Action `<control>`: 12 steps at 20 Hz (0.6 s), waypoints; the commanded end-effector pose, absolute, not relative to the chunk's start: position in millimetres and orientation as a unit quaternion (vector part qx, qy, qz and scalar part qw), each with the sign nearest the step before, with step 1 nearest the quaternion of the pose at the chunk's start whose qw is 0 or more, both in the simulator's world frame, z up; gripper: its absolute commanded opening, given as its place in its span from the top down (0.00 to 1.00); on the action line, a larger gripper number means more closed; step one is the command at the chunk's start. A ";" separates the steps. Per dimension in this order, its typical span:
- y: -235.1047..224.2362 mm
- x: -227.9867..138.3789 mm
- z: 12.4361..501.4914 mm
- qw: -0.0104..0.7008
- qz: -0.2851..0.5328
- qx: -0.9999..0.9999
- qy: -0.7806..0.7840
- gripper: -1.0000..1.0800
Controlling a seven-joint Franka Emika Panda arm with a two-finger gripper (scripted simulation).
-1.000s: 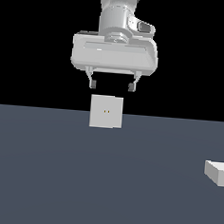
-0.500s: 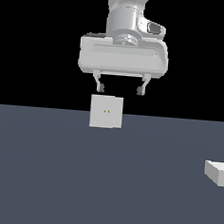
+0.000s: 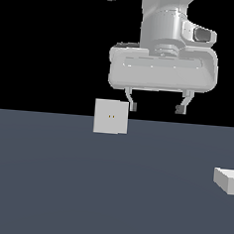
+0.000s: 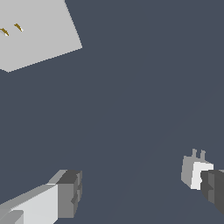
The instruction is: Plug the charger into the wall socket.
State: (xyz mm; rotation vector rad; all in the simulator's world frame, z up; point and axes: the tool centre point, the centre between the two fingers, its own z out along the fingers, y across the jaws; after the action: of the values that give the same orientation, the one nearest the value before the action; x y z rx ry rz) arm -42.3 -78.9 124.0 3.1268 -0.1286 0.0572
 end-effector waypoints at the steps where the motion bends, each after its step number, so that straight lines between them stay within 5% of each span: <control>1: -99.9 -52.5 113.7 0.007 0.029 0.998 -0.055 0.04; 12: -170.1 -87.7 75.2 0.011 0.066 0.992 -0.104 0.04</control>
State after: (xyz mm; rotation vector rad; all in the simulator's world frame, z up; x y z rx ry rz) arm -84.0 -163.0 79.3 3.0993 -0.3097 0.1928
